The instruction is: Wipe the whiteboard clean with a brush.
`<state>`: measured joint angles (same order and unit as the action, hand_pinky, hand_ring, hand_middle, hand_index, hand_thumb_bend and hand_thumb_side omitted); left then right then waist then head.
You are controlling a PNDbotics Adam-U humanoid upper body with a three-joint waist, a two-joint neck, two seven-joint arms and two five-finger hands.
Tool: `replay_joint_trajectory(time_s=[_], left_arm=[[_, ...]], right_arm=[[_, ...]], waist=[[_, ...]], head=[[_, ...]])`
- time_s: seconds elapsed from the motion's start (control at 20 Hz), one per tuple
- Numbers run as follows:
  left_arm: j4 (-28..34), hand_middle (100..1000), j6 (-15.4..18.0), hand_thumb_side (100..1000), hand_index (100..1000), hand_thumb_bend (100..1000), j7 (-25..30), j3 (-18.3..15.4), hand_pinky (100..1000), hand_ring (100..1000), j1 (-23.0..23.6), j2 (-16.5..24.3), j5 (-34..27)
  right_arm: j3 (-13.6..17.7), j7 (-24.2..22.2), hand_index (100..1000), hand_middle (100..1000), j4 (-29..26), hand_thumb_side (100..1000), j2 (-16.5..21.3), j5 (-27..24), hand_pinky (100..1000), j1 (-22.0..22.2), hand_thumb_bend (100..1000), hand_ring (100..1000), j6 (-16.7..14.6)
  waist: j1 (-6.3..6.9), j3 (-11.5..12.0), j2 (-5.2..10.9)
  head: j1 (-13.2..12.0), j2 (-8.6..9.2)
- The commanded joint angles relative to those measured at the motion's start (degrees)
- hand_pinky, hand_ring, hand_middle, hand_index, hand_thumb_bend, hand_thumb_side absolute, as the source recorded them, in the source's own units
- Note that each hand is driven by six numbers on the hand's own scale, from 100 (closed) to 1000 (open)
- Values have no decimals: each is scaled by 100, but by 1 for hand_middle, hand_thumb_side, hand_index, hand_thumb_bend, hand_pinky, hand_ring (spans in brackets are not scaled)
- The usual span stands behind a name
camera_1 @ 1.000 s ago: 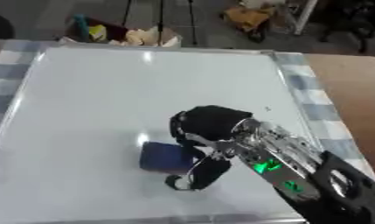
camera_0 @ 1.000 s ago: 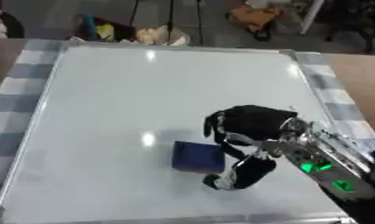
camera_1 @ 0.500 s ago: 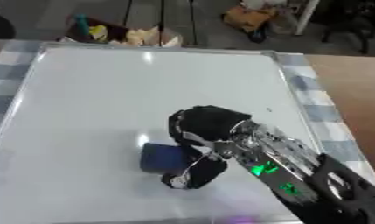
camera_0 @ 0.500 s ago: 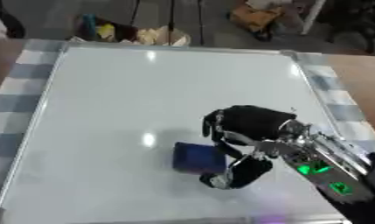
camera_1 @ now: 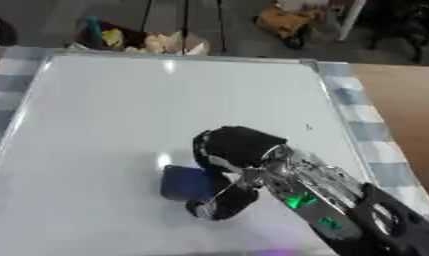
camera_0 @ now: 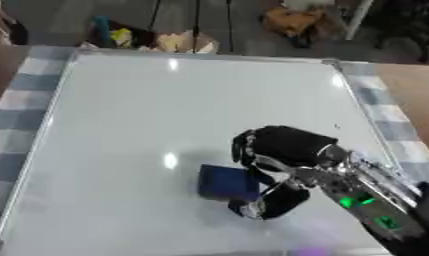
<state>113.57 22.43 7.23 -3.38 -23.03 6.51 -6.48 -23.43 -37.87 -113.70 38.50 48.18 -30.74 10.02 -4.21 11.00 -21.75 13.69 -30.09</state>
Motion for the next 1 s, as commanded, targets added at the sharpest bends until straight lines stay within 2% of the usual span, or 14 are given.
replay_joint_trajectory(time_s=[0.05, 0.7, 1.0], left_arm=[[102, 572, 6, 974, 515, 159, 17, 23, 371, 700, -83, 30, 10], [102, 572, -1, 975, 513, 159, 44, 33, 370, 701, -105, 17, 11], [102, 571, 1, 975, 511, 158, 57, 31, 370, 701, -103, 9, 20]], right_arm=[[22, 12, 174, 667, -89, 436, 45, -108, 721, -55, 353, 727, 38], [15, 243, 160, 627, -89, 423, 12, -224, 700, -76, 308, 696, 236], [16, 264, 155, 616, -89, 376, 14, -234, 699, -63, 278, 688, 300]], waist=[[20, 10, 91], [0, 48, 51], [3, 59, 31]], head=[[13, 58], [28, 91], [37, 104]])
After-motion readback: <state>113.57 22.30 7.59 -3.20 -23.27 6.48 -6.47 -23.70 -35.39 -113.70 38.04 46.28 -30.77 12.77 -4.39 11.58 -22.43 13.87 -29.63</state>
